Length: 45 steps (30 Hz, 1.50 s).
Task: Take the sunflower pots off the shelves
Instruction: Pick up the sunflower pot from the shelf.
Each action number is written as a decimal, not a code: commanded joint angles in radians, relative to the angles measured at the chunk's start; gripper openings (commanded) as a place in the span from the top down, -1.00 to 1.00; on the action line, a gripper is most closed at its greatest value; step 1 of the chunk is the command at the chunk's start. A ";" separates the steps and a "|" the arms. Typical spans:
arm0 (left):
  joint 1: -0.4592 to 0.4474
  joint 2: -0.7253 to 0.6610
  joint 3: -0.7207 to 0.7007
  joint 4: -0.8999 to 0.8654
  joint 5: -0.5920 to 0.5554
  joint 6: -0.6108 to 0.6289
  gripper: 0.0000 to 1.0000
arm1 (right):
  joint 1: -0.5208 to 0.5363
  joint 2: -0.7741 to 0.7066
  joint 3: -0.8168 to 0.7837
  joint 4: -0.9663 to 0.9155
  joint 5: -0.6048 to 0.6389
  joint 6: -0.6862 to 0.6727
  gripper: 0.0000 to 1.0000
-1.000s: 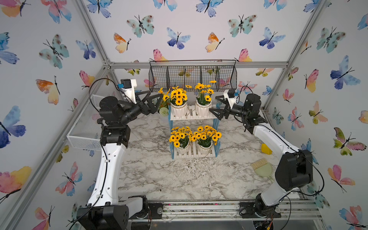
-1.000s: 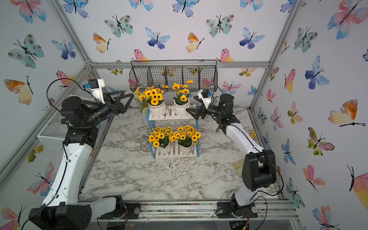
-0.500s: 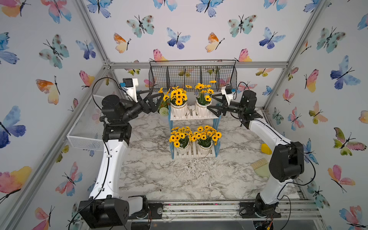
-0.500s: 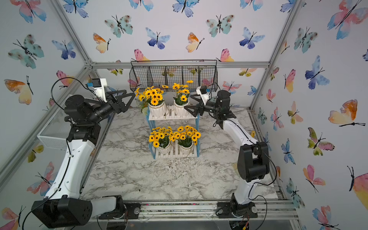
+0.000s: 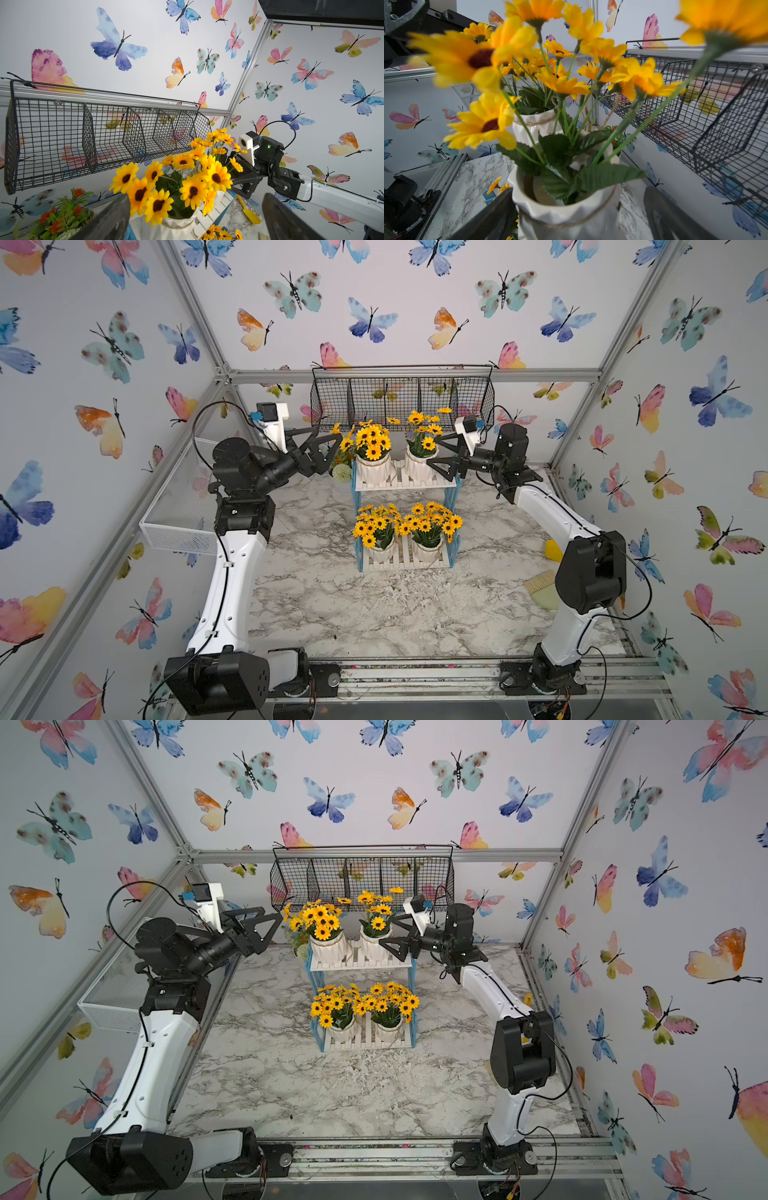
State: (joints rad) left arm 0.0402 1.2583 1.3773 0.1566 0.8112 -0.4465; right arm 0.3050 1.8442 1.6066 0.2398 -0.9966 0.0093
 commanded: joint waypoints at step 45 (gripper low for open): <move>0.008 -0.016 0.000 0.038 0.028 -0.009 -0.97 | 0.036 -0.027 0.106 -0.361 0.010 -0.216 -0.99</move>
State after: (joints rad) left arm 0.0406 1.2583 1.3769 0.1608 0.8150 -0.4503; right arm 0.3340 1.8606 1.7126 -0.1024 -1.0039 -0.2028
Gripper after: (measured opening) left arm 0.984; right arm 0.996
